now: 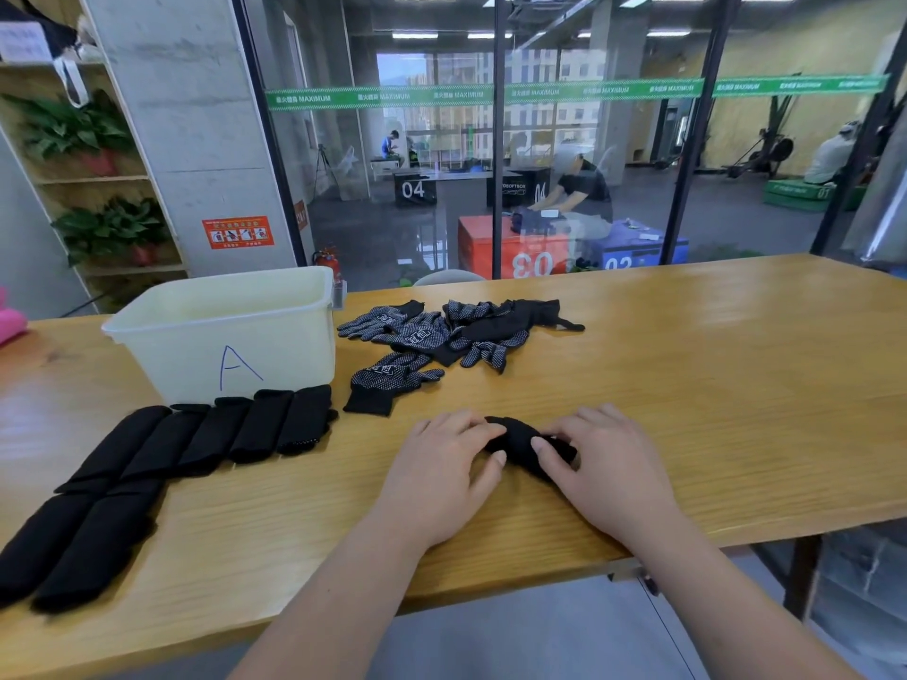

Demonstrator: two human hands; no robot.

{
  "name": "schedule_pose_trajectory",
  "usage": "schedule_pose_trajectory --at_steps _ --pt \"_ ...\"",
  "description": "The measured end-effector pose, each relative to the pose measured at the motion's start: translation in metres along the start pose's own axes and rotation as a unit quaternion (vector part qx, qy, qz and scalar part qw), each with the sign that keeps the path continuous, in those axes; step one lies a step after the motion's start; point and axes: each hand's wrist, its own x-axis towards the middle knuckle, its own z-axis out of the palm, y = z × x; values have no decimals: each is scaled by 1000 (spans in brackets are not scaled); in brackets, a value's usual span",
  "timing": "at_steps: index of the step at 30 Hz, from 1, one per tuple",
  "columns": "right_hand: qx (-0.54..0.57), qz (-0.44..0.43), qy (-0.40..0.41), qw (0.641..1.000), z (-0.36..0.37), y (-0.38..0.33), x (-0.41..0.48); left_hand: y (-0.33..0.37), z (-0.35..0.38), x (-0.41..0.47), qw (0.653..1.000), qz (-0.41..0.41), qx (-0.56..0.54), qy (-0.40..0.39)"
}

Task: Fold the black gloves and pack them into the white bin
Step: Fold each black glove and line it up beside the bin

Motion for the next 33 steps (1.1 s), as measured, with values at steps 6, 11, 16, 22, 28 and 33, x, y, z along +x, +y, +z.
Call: schedule_pose_trajectory --at_steps 6,11,16,22,28,33 --pt "79 -10 -37 996 -11 -2 -1 -7 2 3 996 -30 -82 -15" --pt "42 -95 -230 968 -5 -6 6 -9 1 4 992 -67 -104 2" --pt "33 -94 -253 962 0 -4 9 -11 2 4 993 -71 -92 -4" --pt "149 -54 -231 960 -2 4 10 -9 0 2 997 -53 -61 -6" --pt "86 -84 -244 962 -6 -3 7 -8 -15 -9 998 -41 8 -46" --pt "76 -113 -265 955 -14 -33 8 -29 -37 -33 994 -62 47 -74"
